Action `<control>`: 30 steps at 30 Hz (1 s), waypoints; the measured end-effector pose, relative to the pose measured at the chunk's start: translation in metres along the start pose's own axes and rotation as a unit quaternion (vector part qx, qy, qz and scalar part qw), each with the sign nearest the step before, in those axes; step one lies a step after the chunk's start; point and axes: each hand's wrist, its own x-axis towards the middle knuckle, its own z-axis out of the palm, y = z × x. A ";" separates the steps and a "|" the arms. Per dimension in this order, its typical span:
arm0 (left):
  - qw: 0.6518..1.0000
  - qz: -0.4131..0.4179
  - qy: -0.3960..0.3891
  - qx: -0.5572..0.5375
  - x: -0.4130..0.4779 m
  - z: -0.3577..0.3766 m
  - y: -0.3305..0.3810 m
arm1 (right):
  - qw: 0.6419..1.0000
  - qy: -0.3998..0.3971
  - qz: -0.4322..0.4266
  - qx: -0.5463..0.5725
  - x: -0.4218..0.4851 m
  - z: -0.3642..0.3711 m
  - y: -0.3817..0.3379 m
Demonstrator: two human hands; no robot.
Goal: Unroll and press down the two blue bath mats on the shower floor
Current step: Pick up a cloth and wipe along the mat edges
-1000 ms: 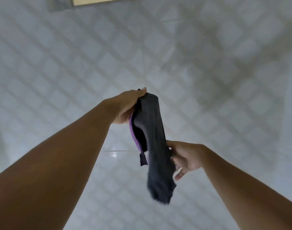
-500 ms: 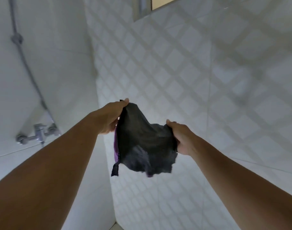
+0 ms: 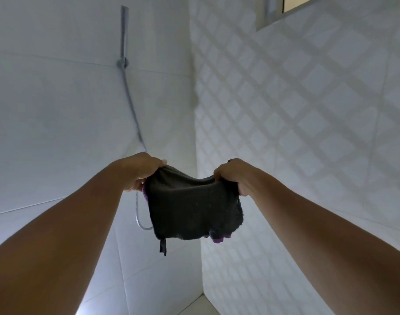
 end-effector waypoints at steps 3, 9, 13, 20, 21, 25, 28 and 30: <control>0.999 -0.004 0.045 0.002 -0.003 -0.033 -0.021 | 0.999 -0.009 -0.053 -0.006 -0.003 0.036 -0.016; 0.994 0.003 0.104 0.026 -0.007 -0.080 -0.058 | 0.995 -0.040 -0.093 0.008 -0.007 0.094 -0.044; 0.992 -0.002 0.114 0.045 -0.011 -0.106 -0.079 | 0.991 -0.063 -0.116 0.011 -0.005 0.121 -0.055; 0.971 -0.011 0.135 0.195 -0.012 -0.136 -0.111 | 0.962 -0.233 -0.142 -0.031 0.007 0.151 -0.063; 0.969 -0.012 0.142 0.201 -0.011 -0.138 -0.115 | 0.956 -0.242 -0.148 -0.070 0.011 0.155 -0.064; 0.977 0.017 0.133 0.164 -0.012 -0.147 -0.126 | 0.927 -0.142 -0.226 -0.263 0.039 0.177 -0.062; 0.990 0.010 0.055 0.128 -0.012 -0.148 -0.128 | 0.909 -0.100 -0.264 -0.308 0.052 0.187 -0.063; 0.979 -0.019 0.021 0.204 -0.010 -0.147 -0.127 | 0.905 -0.113 -0.271 -0.308 0.061 0.189 -0.065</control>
